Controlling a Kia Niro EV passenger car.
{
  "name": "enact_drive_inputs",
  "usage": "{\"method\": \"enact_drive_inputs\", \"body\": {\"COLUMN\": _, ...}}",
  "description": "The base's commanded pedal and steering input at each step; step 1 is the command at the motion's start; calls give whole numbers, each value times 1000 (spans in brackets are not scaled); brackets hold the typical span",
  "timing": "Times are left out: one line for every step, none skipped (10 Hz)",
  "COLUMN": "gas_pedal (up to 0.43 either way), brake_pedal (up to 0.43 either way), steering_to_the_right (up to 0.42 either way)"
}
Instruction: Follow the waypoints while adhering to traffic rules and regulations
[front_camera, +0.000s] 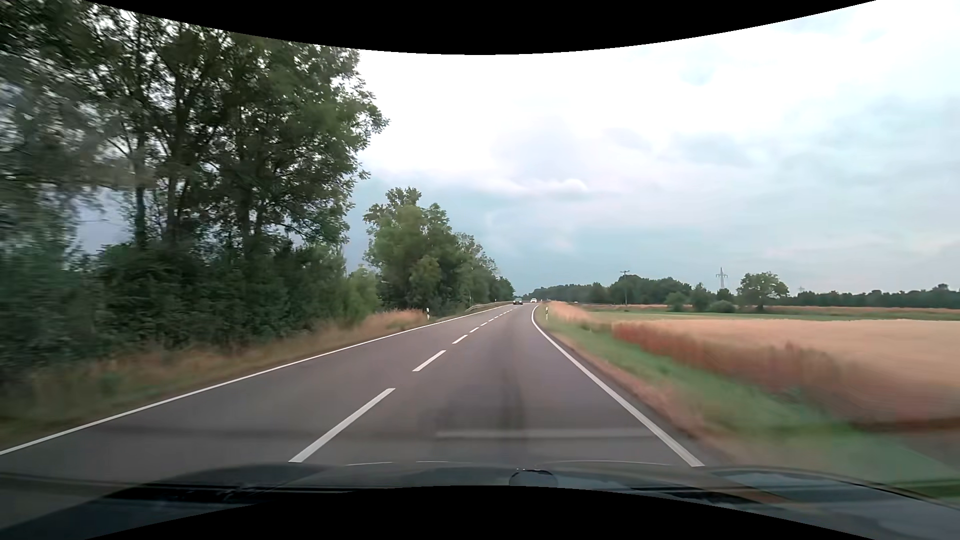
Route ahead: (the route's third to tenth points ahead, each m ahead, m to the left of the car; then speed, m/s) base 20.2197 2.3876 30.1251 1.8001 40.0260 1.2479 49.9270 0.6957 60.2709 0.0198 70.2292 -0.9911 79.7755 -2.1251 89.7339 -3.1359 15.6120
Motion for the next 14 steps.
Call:
{"method": "enact_drive_inputs", "body": {"gas_pedal": 209, "brake_pedal": 0, "steering_to_the_right": 7}}
{"method": "enact_drive_inputs", "body": {"gas_pedal": 209, "brake_pedal": 0, "steering_to_the_right": 5}}
{"method": "enact_drive_inputs", "body": {"gas_pedal": 209, "brake_pedal": 0, "steering_to_the_right": 4}}
{"method": "enact_drive_inputs", "body": {"gas_pedal": 209, "brake_pedal": 0, "steering_to_the_right": 5}}
{"method": "enact_drive_inputs", "body": {"gas_pedal": 209, "brake_pedal": 0, "steering_to_the_right": 5}}
{"method": "enact_drive_inputs", "body": {"gas_pedal": 209, "brake_pedal": 0, "steering_to_the_right": 6}}
{"method": "enact_drive_inputs", "body": {"gas_pedal": 209, "brake_pedal": 0, "steering_to_the_right": 6}}
{"method": "enact_drive_inputs", "body": {"gas_pedal": 209, "brake_pedal": 0, "steering_to_the_right": 8}}
{"method": "enact_drive_inputs", "body": {"gas_pedal": 220, "brake_pedal": 0, "steering_to_the_right": 13}}
{"method": "enact_drive_inputs", "body": {"gas_pedal": 220, "brake_pedal": 0, "steering_to_the_right": 15}}
{"method": "enact_drive_inputs", "body": {"gas_pedal": 220, "brake_pedal": 0, "steering_to_the_right": 15}}
{"method": "enact_drive_inputs", "body": {"gas_pedal": 220, "brake_pedal": 0, "steering_to_the_right": 12}}
{"method": "enact_drive_inputs", "body": {"gas_pedal": 220, "brake_pedal": 0, "steering_to_the_right": 11}}
{"method": "enact_drive_inputs", "body": {"gas_pedal": 220, "brake_pedal": 0, "steering_to_the_right": 11}}
